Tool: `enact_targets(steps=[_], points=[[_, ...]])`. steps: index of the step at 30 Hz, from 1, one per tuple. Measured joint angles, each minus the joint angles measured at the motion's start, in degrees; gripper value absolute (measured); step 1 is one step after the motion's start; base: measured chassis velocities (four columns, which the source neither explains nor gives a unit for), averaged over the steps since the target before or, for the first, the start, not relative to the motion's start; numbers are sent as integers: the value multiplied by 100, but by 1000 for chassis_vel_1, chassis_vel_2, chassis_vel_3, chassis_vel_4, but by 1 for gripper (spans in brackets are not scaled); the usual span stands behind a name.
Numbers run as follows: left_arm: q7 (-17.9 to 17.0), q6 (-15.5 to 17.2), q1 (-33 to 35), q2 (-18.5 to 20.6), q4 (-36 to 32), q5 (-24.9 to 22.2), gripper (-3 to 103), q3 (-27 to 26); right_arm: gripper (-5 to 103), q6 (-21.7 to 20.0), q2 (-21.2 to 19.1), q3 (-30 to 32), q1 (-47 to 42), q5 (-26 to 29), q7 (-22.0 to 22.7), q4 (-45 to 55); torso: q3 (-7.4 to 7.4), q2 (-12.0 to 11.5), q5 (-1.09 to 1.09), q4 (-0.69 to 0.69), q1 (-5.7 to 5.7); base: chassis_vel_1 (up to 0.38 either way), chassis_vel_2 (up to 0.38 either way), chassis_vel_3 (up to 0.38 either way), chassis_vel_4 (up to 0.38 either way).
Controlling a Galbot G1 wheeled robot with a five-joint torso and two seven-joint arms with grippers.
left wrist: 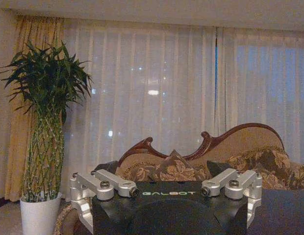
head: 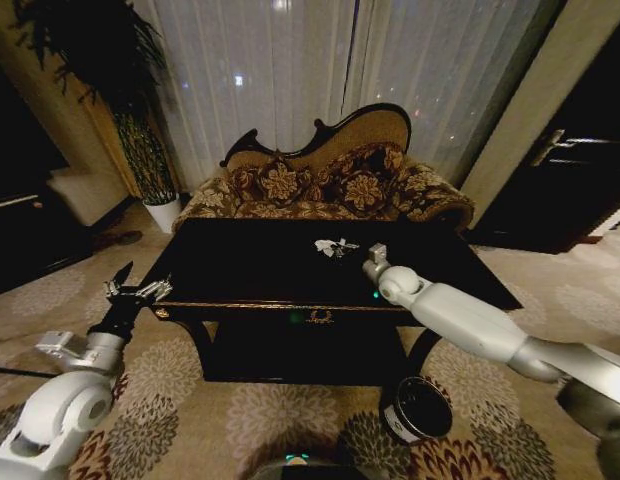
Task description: Move to the front of the table and place the trash on the table into the trash bin.
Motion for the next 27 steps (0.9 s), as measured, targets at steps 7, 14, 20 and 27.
enact_targets(steps=[7, 14, 20, 27], points=[[-2, 0, 0, 0, 0, 0, 100, 0, 0, -89, -1181, 2269, -2002, 209, 142, 1304, -1, 0, 2, -4, -1, 0, 0, 0, 0], [0, 0, 0, 0, 0, 0, 100, 1, 0, 226, -1729, 4188, -3928, 150, 139, 2003, -1, 1, 2, -3, -2, 0, 0, 0, 0], [-2, 0, 0, 0, 0, 0, 100, 0, 0, 191, -1403, 6076, -5496, 192, 26, 2160, 0, 1, -5, 3, 0, 0, 0, 0, 0], [2, 0, 0, 0, -1, 0, 100, 0, 0, 546, -675, 8290, -7927, -84, -413, 2154, -1, 1, -1, -2, -2, 0, 0, 0, 0]])
